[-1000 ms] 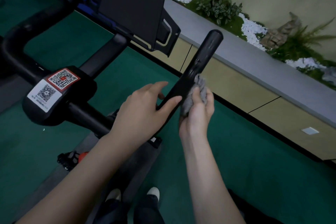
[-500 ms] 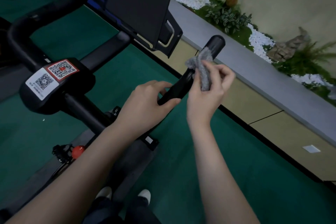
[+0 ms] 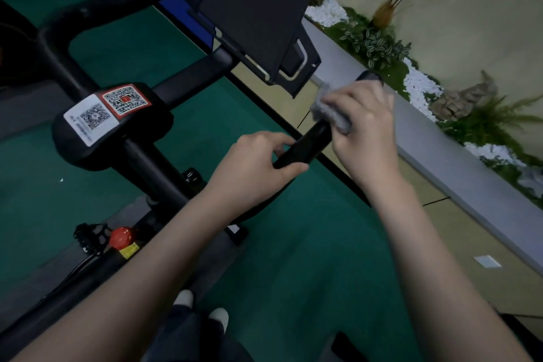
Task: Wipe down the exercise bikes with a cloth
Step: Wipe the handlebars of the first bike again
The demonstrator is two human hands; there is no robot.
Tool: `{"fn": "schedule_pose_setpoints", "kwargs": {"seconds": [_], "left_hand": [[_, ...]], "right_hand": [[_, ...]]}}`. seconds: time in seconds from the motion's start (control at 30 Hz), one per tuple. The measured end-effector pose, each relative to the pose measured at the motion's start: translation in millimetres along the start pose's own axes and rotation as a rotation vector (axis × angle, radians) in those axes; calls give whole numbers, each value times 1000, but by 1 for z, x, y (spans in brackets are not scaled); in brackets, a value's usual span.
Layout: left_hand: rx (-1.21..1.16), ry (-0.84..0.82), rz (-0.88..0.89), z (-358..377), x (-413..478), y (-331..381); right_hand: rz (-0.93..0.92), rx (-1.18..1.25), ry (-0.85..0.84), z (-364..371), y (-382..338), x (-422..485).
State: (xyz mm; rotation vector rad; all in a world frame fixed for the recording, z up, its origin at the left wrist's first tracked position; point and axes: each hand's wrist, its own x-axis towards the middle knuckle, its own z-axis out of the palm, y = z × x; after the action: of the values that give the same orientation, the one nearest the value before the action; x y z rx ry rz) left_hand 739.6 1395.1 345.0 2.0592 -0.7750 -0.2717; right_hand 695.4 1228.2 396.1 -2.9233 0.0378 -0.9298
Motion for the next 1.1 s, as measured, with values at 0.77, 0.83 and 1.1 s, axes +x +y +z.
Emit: {"fn": "schedule_pose_setpoints", "kwargs": {"seconds": [0.77,0.83,1.1], "left_hand": [[-88,-32,-80,-4,-4,5],[-88,-30,-72,-3,-3,4],[-103,-63,-71,-2,9,7]], "right_hand": [[-46,-199,-635,-14,-19,62],[1,-215,-482,-16,-11,61],[-36,14,-114,-5,4,13]]}}
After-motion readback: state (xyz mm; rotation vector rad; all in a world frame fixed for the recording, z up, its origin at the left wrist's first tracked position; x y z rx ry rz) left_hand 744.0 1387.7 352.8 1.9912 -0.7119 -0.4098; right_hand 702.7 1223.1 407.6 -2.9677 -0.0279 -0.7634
